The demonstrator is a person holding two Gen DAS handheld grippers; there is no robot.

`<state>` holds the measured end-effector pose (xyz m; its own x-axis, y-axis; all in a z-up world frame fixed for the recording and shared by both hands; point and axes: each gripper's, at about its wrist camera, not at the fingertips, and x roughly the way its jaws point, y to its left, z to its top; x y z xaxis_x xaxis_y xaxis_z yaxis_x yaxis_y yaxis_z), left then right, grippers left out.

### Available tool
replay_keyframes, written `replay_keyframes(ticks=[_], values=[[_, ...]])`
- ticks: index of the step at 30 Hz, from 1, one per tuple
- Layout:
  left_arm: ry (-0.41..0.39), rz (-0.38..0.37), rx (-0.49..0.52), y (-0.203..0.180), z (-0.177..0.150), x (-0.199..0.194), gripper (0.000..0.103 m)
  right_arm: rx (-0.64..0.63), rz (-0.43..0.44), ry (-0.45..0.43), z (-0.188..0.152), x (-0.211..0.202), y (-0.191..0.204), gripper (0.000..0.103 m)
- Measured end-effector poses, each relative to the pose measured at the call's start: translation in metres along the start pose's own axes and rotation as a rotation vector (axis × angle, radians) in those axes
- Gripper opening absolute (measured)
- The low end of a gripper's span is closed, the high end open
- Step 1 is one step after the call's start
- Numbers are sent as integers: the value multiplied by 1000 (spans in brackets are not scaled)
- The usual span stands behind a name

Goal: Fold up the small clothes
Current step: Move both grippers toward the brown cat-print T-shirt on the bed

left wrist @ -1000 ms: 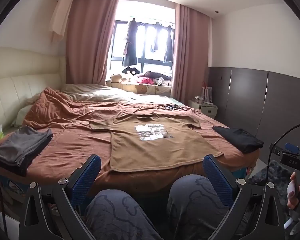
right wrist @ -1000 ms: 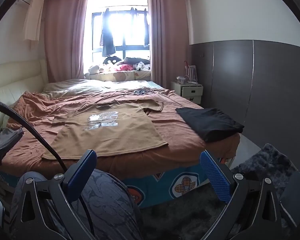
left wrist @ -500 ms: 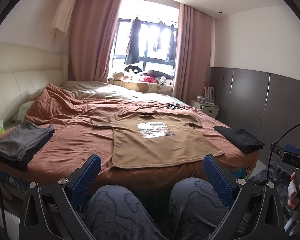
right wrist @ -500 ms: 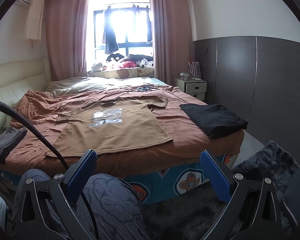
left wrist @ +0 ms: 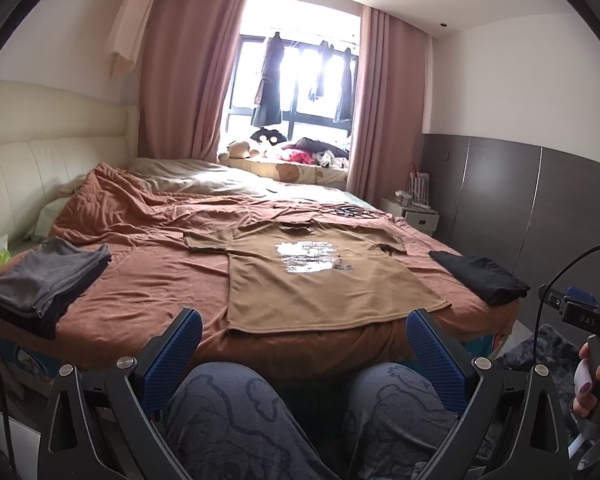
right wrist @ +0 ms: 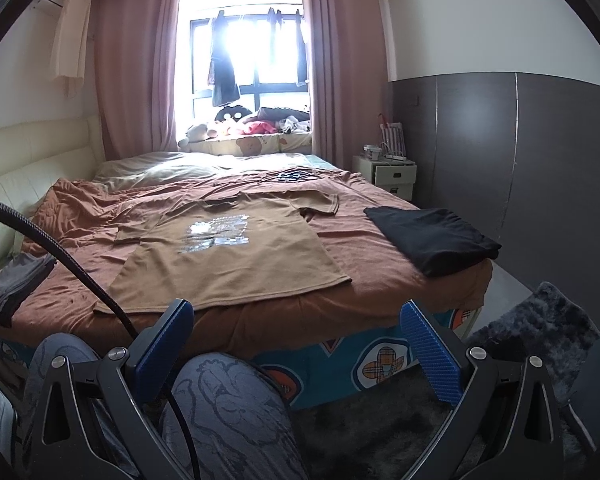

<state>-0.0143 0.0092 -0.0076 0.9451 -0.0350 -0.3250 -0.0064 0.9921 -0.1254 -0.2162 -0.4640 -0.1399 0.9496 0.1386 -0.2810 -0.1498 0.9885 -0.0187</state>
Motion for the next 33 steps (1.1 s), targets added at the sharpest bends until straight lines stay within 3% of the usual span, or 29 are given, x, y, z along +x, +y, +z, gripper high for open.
replay_keyframes(ticks=[21,33], values=[[-24,2,-27,11,1,-12,103,-22,34,-19,8,-15,3,103],[-41,21,-46,19,13,-14,103,23,80,-28,13,8,-1,103]])
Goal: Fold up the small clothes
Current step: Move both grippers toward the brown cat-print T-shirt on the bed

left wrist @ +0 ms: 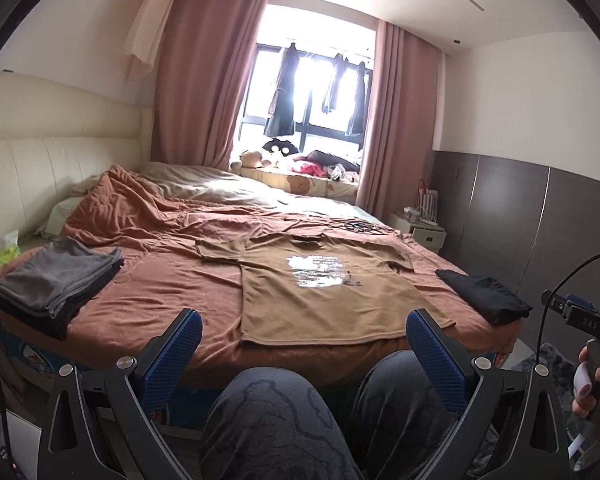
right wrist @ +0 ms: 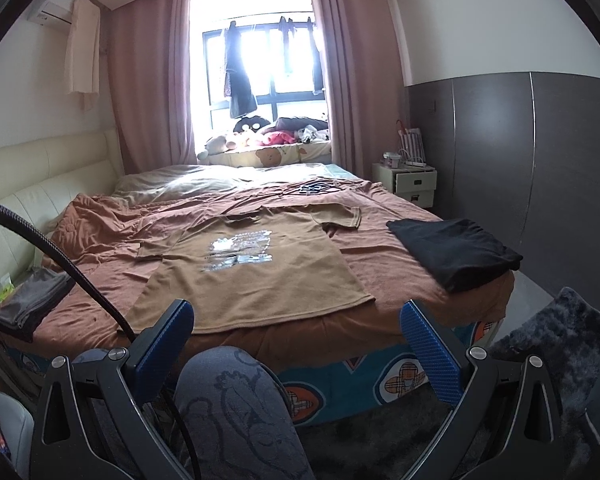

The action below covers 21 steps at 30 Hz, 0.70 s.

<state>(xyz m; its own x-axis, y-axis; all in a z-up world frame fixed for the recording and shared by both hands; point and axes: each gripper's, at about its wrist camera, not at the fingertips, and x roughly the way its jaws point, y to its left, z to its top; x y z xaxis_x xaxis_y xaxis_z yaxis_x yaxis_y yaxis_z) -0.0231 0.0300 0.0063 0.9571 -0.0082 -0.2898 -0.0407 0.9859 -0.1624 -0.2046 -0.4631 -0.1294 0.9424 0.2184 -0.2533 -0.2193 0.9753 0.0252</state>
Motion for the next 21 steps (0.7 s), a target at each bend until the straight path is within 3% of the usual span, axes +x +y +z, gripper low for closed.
replay_keyframes(ticks=[9,21], values=[[1,15,38,12,19,19,103,11,-6,25,10,36,7,103],[47,55,0,43,31,71,103,12,11,79,37,94,21,103]])
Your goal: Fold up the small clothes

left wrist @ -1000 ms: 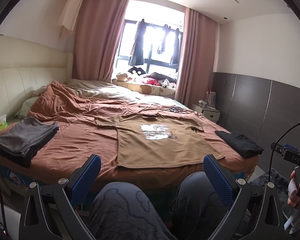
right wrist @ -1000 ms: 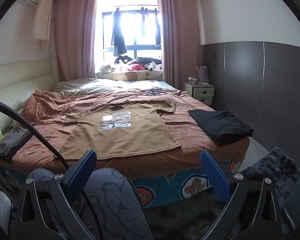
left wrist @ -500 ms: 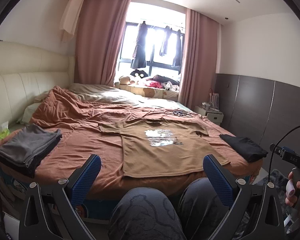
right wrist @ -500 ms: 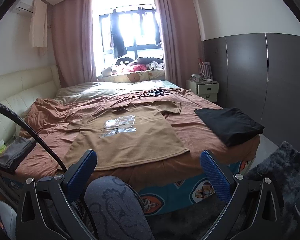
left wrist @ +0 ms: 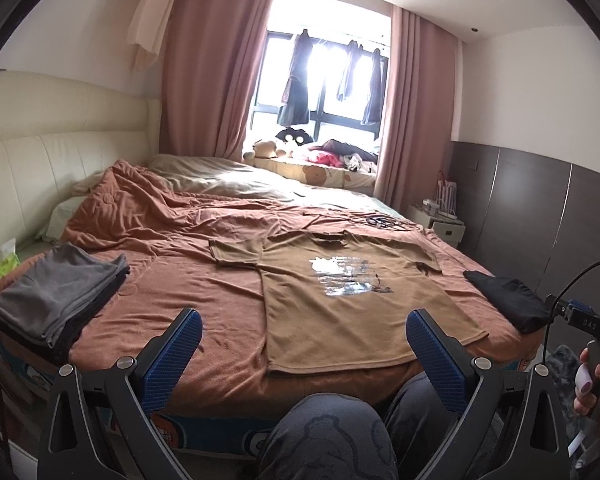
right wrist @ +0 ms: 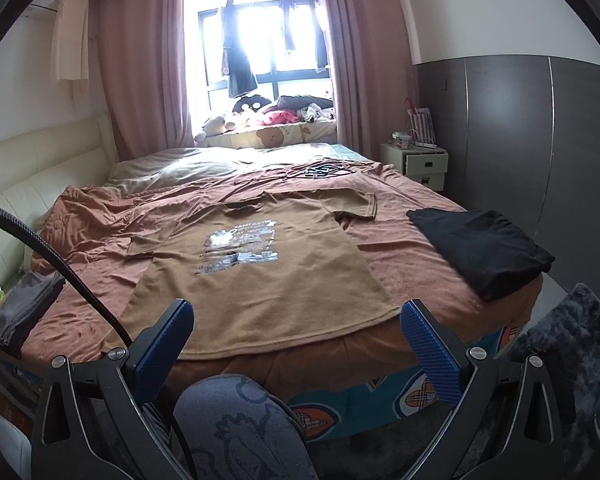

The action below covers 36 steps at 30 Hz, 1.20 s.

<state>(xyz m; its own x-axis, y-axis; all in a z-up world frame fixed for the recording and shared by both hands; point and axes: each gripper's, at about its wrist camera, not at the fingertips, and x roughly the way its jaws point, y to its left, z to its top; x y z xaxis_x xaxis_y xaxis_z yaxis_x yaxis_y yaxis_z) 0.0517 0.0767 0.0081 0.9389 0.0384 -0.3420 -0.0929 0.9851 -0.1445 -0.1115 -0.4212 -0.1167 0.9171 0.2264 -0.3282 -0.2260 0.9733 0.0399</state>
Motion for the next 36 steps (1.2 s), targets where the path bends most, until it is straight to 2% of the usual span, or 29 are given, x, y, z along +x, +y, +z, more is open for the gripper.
replay_keyframes(ticks=[6,18,29,36], values=[[32,36,-17,14,12,27,103,-22,15,23,17,31,11,103],[89,102,-53,46,37,86,103,-50,111,66,47,96,26,103],[164,150,-105,78,48,151,103,-56,161,143,79,167,42,103],[214,164,-118,97,59,202,102,-36,189,158,98,213,57,103]])
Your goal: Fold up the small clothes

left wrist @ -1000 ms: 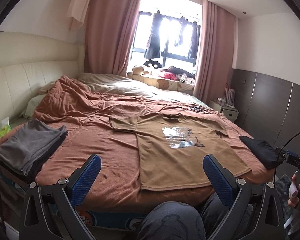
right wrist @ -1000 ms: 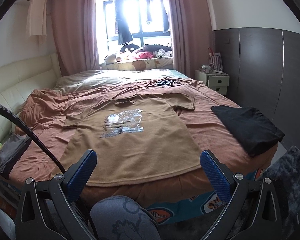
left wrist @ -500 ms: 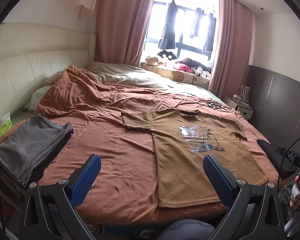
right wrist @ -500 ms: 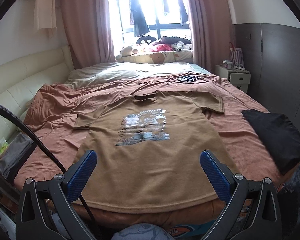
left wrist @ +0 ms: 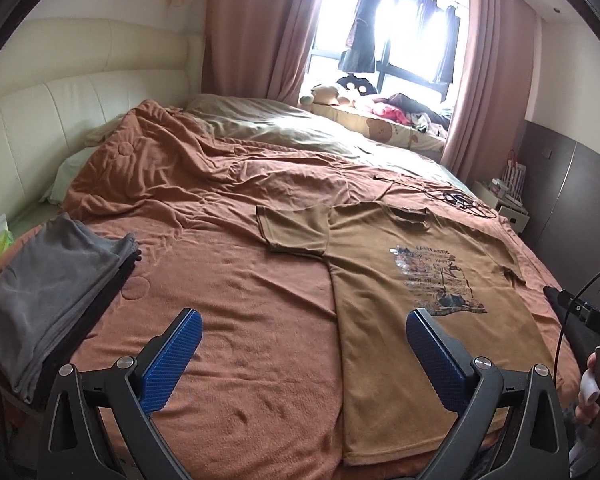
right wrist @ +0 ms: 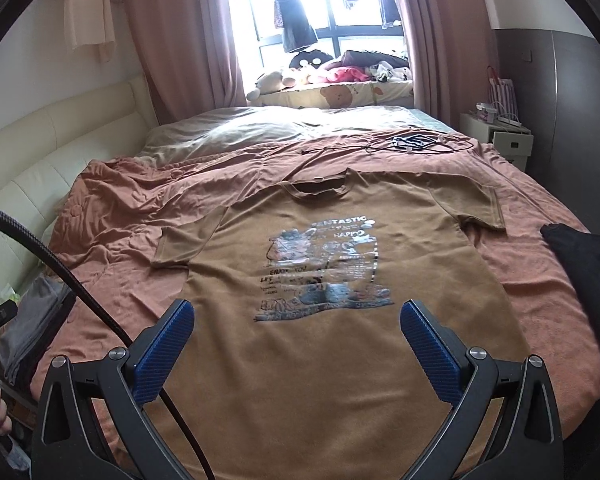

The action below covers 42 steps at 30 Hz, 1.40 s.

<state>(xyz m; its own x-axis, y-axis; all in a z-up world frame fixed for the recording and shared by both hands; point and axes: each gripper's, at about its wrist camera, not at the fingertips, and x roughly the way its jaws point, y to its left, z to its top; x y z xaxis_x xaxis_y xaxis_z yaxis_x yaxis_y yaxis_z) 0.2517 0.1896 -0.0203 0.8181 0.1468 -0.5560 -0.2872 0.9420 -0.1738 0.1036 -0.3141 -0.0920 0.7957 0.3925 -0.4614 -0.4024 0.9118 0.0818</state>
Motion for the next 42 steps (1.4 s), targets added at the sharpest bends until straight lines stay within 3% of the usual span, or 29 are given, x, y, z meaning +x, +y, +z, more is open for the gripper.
replay_keyframes(ticks=[4,12,14,22,30,34,35,42], values=[[16,6,2,2,17,29,102,30,10,-12,14,24,7,102],[58,5,-20,12,47,84,93,66,74,-12,41,72,26,87],[61,4,-26,16,55,95,93,73,100,-2,46,87,29,75],[80,3,-58,30,85,145,83,130,163,80,74,150,35,49],[130,4,-101,41,102,204,70,250,311,223,100,217,32,22],[164,-2,-121,45,106,236,66,272,326,273,107,254,30,21],[172,0,-126,46,106,244,66,273,326,284,108,262,30,16],[245,11,-192,52,103,295,64,295,359,375,109,317,34,10]])
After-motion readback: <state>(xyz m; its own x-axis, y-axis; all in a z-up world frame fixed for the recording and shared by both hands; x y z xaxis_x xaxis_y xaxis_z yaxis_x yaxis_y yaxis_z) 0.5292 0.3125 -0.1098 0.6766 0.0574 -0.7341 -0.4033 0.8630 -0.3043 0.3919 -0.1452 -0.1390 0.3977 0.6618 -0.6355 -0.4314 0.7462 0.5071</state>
